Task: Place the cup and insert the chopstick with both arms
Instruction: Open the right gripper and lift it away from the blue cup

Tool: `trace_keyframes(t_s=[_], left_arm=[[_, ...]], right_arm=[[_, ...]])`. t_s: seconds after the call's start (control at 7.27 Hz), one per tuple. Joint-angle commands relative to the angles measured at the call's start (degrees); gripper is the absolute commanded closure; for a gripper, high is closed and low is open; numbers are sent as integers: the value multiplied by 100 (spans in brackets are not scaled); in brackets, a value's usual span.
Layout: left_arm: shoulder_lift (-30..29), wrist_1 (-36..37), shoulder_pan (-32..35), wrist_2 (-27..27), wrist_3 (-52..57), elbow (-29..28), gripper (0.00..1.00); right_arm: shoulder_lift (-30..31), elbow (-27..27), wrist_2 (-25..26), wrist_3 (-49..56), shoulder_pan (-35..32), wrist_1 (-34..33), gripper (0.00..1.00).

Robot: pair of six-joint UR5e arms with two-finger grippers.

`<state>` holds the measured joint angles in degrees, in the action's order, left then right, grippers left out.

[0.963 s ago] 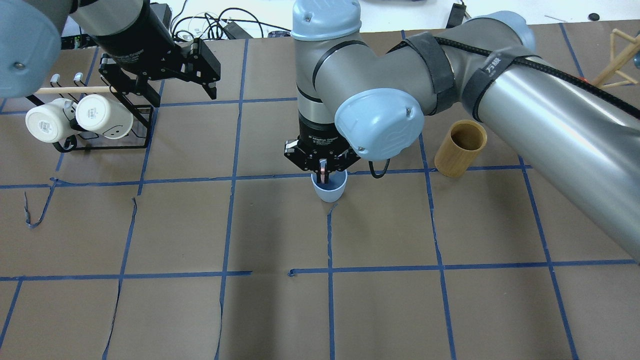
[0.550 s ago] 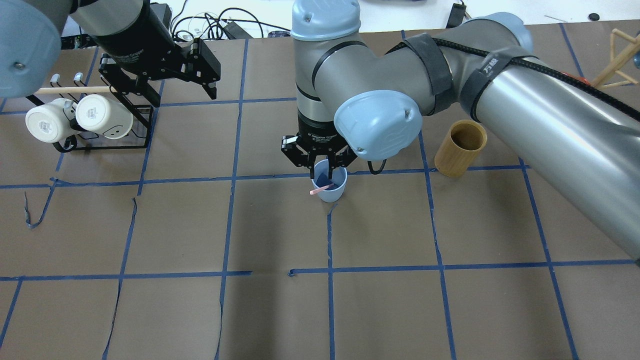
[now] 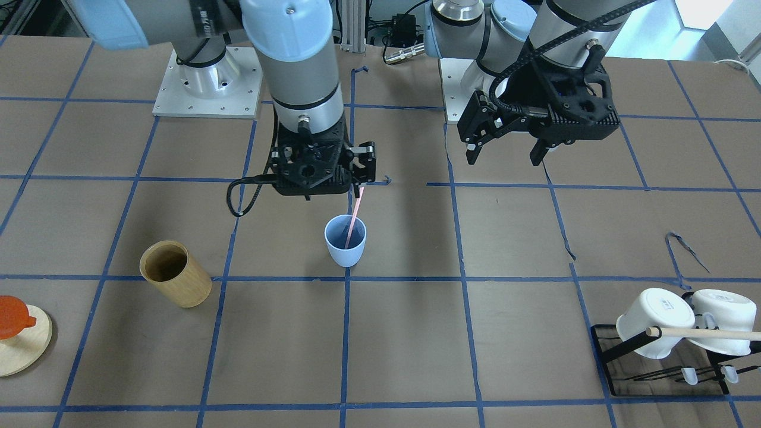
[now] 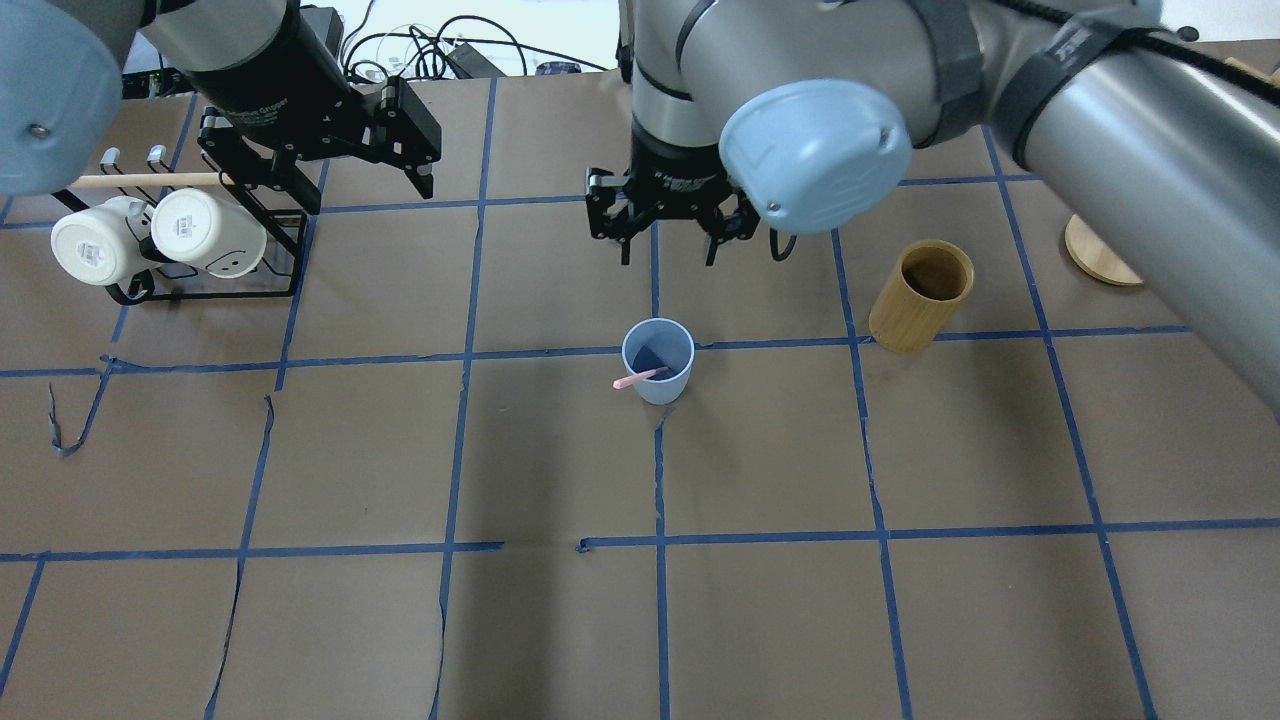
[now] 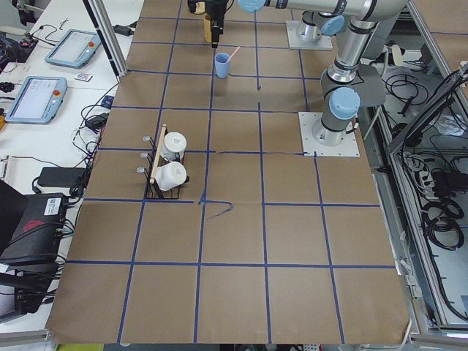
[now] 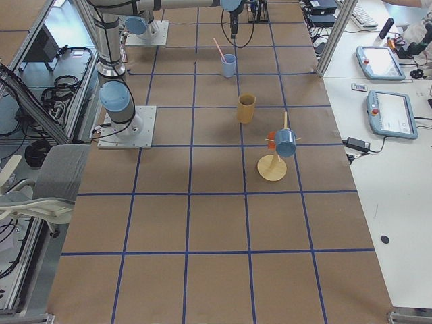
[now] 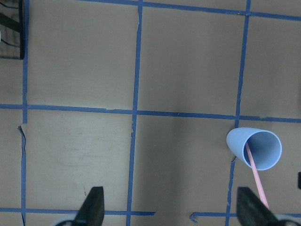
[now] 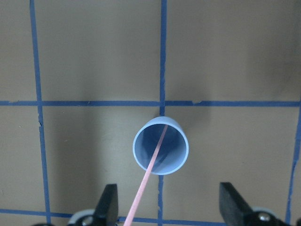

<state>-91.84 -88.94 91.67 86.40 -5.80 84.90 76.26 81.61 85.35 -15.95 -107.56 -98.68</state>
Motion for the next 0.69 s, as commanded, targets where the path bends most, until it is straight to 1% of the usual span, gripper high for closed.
trace_keyframes(t_s=[0.0,0.28,0.55], left_arm=[[0,0,0,0,0,0,0],[0,0,0,0,0,0,0],[0,0,0,0,0,0,0]], right_arm=[[396,-102,298,1248,847,33,0],[696,-58,359,1314,1123,77,0],[715,-58,298,1314,1141,60,0]])
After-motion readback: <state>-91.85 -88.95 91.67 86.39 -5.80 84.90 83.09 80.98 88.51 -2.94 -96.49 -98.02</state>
